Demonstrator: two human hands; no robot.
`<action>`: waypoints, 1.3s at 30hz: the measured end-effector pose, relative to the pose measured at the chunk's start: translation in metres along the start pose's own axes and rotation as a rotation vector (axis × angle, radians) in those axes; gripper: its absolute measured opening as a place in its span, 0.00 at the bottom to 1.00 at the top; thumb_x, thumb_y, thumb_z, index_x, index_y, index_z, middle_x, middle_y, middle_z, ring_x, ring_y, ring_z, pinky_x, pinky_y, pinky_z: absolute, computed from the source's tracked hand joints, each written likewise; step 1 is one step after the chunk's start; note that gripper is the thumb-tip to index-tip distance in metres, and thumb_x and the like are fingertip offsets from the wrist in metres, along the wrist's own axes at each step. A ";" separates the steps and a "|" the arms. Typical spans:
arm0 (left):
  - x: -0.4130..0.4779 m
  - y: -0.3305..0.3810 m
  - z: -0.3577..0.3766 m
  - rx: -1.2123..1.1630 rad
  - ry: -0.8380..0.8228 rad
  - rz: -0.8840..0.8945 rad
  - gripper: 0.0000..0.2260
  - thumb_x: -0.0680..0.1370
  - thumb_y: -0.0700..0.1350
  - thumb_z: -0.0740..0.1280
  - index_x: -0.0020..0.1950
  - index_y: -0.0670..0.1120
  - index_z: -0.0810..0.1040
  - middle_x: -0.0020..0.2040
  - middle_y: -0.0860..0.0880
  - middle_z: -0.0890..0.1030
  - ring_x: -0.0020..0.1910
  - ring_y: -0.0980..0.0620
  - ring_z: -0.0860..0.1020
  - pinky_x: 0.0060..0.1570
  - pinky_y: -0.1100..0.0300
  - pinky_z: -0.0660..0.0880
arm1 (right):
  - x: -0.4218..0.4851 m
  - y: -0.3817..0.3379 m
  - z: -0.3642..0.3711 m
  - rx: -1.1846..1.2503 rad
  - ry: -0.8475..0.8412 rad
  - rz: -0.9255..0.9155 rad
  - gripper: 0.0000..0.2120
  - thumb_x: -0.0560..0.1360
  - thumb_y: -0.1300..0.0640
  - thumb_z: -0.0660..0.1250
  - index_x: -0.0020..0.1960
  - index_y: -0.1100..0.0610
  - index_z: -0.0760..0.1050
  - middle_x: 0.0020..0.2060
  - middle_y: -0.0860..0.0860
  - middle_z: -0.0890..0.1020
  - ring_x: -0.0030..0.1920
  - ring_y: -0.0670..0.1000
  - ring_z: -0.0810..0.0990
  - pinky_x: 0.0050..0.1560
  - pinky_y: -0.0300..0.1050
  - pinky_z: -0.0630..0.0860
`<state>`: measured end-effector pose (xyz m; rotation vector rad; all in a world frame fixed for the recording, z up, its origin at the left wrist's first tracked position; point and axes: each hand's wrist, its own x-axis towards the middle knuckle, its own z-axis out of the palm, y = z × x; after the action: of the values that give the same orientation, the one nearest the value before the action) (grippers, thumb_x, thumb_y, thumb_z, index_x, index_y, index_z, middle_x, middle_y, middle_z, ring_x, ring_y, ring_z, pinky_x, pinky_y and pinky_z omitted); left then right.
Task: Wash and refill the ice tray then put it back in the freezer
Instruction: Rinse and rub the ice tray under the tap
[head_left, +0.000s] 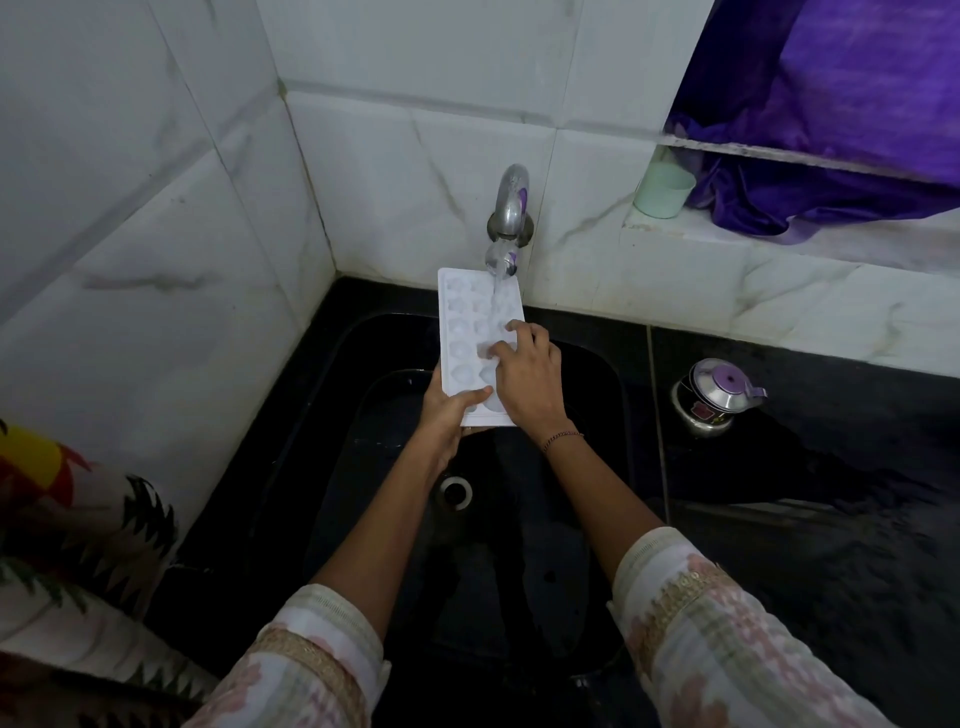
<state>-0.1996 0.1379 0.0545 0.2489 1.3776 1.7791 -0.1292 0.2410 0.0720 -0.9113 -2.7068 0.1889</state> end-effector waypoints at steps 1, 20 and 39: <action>0.001 0.000 0.000 0.000 -0.004 -0.004 0.30 0.71 0.32 0.70 0.70 0.47 0.68 0.60 0.44 0.79 0.56 0.44 0.80 0.54 0.46 0.78 | 0.000 0.000 0.000 -0.010 0.001 0.004 0.15 0.77 0.57 0.60 0.61 0.52 0.77 0.69 0.55 0.67 0.69 0.58 0.62 0.64 0.54 0.64; 0.005 -0.005 0.002 0.062 -0.035 -0.094 0.28 0.69 0.31 0.70 0.68 0.47 0.71 0.57 0.43 0.81 0.55 0.43 0.80 0.56 0.44 0.77 | 0.001 -0.003 0.003 0.012 -0.075 -0.093 0.19 0.72 0.57 0.66 0.63 0.48 0.74 0.70 0.55 0.66 0.71 0.58 0.60 0.66 0.56 0.62; -0.004 0.001 0.011 0.110 -0.093 -0.098 0.26 0.72 0.32 0.69 0.65 0.52 0.71 0.55 0.48 0.81 0.53 0.46 0.81 0.50 0.47 0.79 | -0.001 0.009 -0.007 -0.077 -0.126 -0.157 0.17 0.77 0.53 0.60 0.66 0.48 0.71 0.71 0.53 0.63 0.71 0.56 0.59 0.67 0.54 0.60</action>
<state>-0.1911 0.1429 0.0610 0.3143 1.3991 1.5948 -0.1217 0.2478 0.0764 -0.7245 -2.9054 0.1140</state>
